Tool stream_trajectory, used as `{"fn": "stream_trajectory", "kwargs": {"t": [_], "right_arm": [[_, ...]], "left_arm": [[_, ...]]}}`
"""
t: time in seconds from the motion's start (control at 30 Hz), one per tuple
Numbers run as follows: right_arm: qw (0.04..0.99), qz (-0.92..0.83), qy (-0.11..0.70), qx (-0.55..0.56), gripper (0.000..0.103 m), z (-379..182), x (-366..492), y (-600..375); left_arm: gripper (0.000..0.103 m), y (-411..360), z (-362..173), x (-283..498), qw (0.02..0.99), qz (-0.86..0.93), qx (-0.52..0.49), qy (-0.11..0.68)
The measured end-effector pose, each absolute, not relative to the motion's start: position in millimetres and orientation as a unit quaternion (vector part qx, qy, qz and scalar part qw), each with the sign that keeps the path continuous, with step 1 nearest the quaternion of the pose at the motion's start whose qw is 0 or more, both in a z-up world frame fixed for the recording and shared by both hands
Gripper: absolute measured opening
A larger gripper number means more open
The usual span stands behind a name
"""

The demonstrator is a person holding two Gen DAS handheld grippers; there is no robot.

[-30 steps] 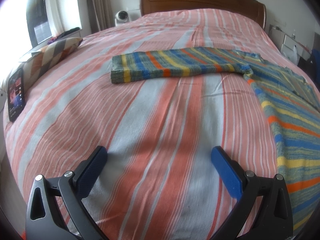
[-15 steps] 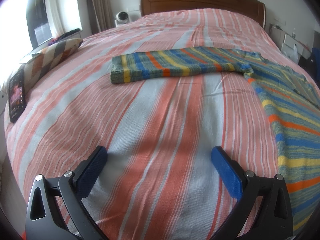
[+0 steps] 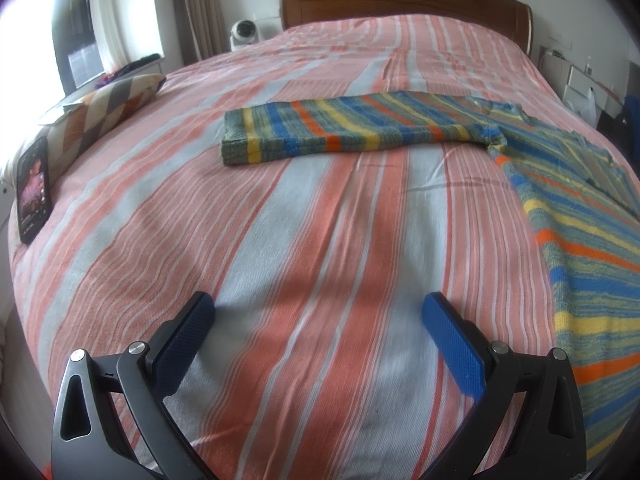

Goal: Fold small clothes

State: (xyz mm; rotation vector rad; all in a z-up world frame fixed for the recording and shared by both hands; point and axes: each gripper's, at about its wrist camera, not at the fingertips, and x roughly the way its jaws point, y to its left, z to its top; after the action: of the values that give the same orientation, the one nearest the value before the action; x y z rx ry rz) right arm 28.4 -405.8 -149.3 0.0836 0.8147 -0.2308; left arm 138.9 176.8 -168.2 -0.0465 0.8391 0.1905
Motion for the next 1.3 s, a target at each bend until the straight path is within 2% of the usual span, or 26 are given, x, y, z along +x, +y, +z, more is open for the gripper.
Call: {"fn": "stream_trajectory", "kwargs": {"t": [0.13, 0.37, 0.5, 0.83, 1.07, 1.3], "right_arm": [[0.911, -0.112, 0.395, 0.040, 0.103, -149.3, 28.7, -405.4], [0.912, -0.113, 0.391, 0.039, 0.103, -149.7, 26.1, -405.6], [0.912, -0.113, 0.392, 0.039, 0.103, -149.8, 26.3, -405.5], [0.912, -0.113, 0.392, 0.038, 0.103, -150.0, 26.6, -405.7], [0.912, -0.114, 0.392, 0.038, 0.103, -150.0, 26.6, -405.8], [0.912, -0.114, 0.392, 0.038, 0.103, -150.2, 25.9, -406.1]], "left_arm": [[0.103, 185.8, -145.1, 147.3, 0.898, 0.104, -0.025, 0.427], [0.103, 241.1, -81.3, 193.0, 0.900, 0.061, -0.115, 0.415], [0.103, 248.2, -75.1, 204.4, 0.897, 0.061, -0.112, 0.424], [0.103, 225.4, -101.7, 191.2, 0.883, 0.039, -0.097, 0.458], [0.103, 219.4, -88.9, 199.2, 0.885, 0.025, -0.072, 0.460], [0.102, 274.7, -70.9, 243.6, 0.875, 0.051, -0.101, 0.471]]}}
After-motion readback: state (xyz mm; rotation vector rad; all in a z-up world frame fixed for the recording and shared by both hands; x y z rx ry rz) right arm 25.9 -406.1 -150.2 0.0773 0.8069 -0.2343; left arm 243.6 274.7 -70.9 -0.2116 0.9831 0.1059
